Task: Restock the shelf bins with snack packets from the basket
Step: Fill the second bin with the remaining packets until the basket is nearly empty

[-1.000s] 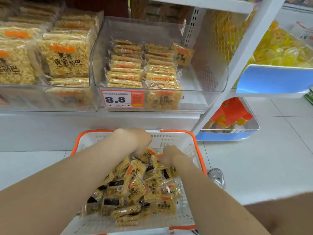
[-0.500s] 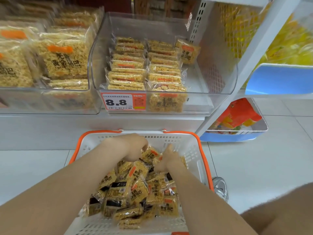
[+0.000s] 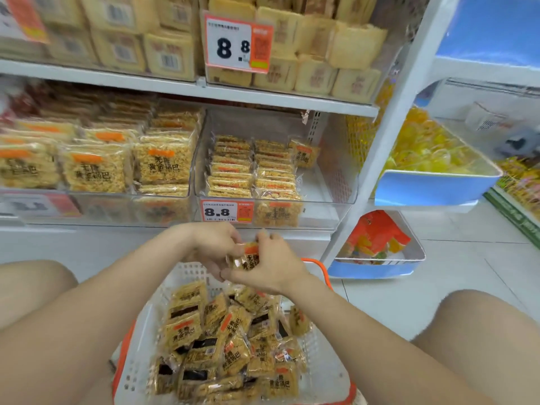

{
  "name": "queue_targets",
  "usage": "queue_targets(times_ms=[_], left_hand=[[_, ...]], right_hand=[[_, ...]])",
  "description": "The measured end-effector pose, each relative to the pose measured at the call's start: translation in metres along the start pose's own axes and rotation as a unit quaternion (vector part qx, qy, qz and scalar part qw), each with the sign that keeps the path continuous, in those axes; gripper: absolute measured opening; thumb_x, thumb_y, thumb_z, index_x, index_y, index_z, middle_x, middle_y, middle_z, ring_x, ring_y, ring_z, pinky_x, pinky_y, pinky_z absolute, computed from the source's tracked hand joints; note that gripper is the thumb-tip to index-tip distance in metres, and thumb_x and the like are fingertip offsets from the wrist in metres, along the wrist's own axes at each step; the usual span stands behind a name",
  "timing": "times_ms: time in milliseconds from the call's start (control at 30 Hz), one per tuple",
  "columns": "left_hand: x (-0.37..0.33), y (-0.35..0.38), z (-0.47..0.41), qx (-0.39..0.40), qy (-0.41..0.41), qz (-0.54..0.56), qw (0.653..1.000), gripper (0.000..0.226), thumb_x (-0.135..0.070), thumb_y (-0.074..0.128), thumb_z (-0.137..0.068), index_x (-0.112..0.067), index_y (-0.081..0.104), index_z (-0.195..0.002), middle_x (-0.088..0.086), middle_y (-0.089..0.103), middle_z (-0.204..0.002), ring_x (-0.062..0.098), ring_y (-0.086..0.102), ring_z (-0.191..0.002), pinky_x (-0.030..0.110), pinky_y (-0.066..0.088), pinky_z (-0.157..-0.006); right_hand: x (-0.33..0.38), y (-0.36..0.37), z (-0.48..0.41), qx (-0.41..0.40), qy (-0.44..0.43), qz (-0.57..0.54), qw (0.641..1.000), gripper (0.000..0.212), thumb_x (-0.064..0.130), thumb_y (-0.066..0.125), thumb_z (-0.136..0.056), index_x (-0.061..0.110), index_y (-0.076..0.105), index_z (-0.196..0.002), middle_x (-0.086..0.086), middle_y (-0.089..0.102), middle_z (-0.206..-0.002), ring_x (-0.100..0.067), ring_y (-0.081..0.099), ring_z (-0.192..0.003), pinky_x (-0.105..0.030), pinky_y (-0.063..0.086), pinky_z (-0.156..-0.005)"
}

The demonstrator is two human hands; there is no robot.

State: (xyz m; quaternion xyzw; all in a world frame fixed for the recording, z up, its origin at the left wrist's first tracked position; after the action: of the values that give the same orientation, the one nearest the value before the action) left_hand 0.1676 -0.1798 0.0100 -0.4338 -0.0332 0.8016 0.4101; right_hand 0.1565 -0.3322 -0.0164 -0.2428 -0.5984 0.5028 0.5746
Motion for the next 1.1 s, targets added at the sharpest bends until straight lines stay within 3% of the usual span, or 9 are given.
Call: queue_targets(times_ms=[100, 200, 367, 467, 567, 667, 767, 900, 1100], left_hand=[[-0.008, -0.007, 0.024, -0.025, 0.051, 0.064, 0.996, 0.021, -0.022, 0.059, -0.108, -0.003, 0.066, -0.114, 0.012, 0.071, -0.082, 0.021, 0.075, -0.076, 0.038, 0.064, -0.077], [-0.009, -0.015, 0.045, -0.062, 0.078, 0.133, 0.986, 0.026, -0.026, 0.064, -0.105, -0.009, 0.068, -0.123, 0.013, 0.073, -0.100, 0.024, 0.076, -0.084, 0.041, 0.065, -0.082], [-0.019, -0.018, 0.069, -0.144, 0.138, 0.255, 0.946, 0.033, -0.031, 0.074, -0.096, -0.006, 0.072, -0.118, 0.013, 0.079, -0.101, 0.022, 0.074, -0.089, 0.035, 0.063, -0.081], [-0.037, -0.019, 0.072, -0.175, 0.178, 0.293, 0.923, 0.035, -0.021, 0.080, -0.092, 0.001, 0.070, -0.117, 0.017, 0.077, -0.092, 0.022, 0.071, -0.085, 0.038, 0.065, -0.083], [-0.056, -0.025, 0.074, -0.230, 0.198, 0.234, 0.924, 0.021, -0.022, 0.076, -0.096, -0.009, 0.073, -0.113, 0.006, 0.080, -0.093, 0.024, 0.076, -0.090, 0.038, 0.063, -0.085], [-0.074, -0.033, 0.067, -0.246, 0.229, 0.212, 0.918, 0.013, -0.018, 0.070, -0.101, -0.014, 0.074, -0.113, 0.006, 0.081, -0.095, 0.029, 0.078, -0.092, 0.048, 0.061, -0.091], [-0.097, -0.044, 0.059, -0.274, 0.261, 0.189, 0.906, 0.013, -0.015, 0.068, -0.102, -0.016, 0.072, -0.114, -0.001, 0.081, -0.096, 0.017, 0.078, -0.091, 0.031, 0.062, -0.081], [-0.121, -0.063, 0.036, -0.331, 0.282, 0.052, 0.899, 0.029, -0.029, 0.072, -0.099, -0.025, 0.067, -0.128, -0.009, 0.076, -0.114, 0.006, 0.072, -0.103, 0.028, 0.058, -0.092], [-0.131, -0.063, -0.008, -0.323, 0.215, -0.187, 0.903, 0.061, -0.030, 0.056, -0.107, -0.017, 0.033, -0.161, 0.003, 0.043, -0.162, 0.022, 0.043, -0.146, 0.034, 0.035, -0.117]], right_hand=[[0.010, -0.022, 0.013, 0.006, -0.061, -0.017, 0.998, 0.113, 0.094, 0.068, -0.059, 0.019, 0.043, -0.140, -0.002, 0.047, -0.128, -0.023, 0.053, -0.118, -0.042, 0.053, -0.098], [0.012, -0.046, 0.022, 0.022, -0.150, -0.001, 0.989, 0.118, 0.075, 0.084, -0.064, 0.027, 0.031, -0.158, 0.000, 0.040, -0.149, -0.019, 0.043, -0.136, -0.035, 0.039, -0.113], [0.025, -0.088, 0.030, -0.158, -0.170, 0.121, 0.965, 0.085, 0.073, 0.073, -0.071, 0.030, 0.055, -0.142, 0.007, 0.061, -0.131, -0.020, 0.062, -0.115, -0.043, 0.058, -0.088], [0.033, -0.108, 0.035, -0.263, -0.197, 0.141, 0.934, 0.067, 0.073, 0.068, -0.069, 0.022, 0.068, -0.113, 0.008, 0.063, -0.105, -0.016, 0.058, -0.096, -0.038, 0.052, -0.078], [0.030, -0.125, 0.027, -0.254, -0.207, 0.126, 0.936, 0.064, 0.077, 0.069, -0.072, 0.020, 0.062, -0.100, 0.009, 0.057, -0.092, -0.014, 0.050, -0.086, -0.037, 0.047, -0.077], [0.022, -0.151, 0.007, -0.168, -0.215, 0.023, 0.962, 0.052, 0.068, 0.060, -0.090, 0.023, 0.068, -0.114, 0.008, 0.072, -0.103, -0.016, 0.065, -0.093, -0.043, 0.053, -0.082], [0.017, -0.176, -0.012, -0.186, -0.213, 0.061, 0.957, 0.040, 0.043, 0.051, -0.102, 0.028, 0.062, -0.138, 0.006, 0.072, -0.126, -0.023, 0.066, -0.115, -0.048, 0.052, -0.096], [0.003, -0.198, -0.041, -0.199, -0.164, 0.075, 0.963, 0.025, 0.031, 0.059, -0.102, 0.028, 0.055, -0.126, 0.002, 0.072, -0.111, -0.029, 0.066, -0.104, -0.051, 0.052, -0.088], [-0.023, -0.213, -0.092, -0.243, -0.053, 0.306, 0.919, 0.045, 0.017, 0.065, -0.098, 0.008, 0.039, -0.134, -0.012, 0.064, -0.119, -0.037, 0.065, -0.106, -0.045, 0.045, -0.076]])
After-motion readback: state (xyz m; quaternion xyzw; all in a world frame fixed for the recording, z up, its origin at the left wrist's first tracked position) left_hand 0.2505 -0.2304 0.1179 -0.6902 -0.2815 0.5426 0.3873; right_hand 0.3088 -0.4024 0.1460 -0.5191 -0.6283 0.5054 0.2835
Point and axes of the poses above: each hand's wrist, its own z-axis away from the middle knuckle, its own y-axis out of the palm, x = y × z, the point moved 4 cm from there along -z, towards the middle knuckle
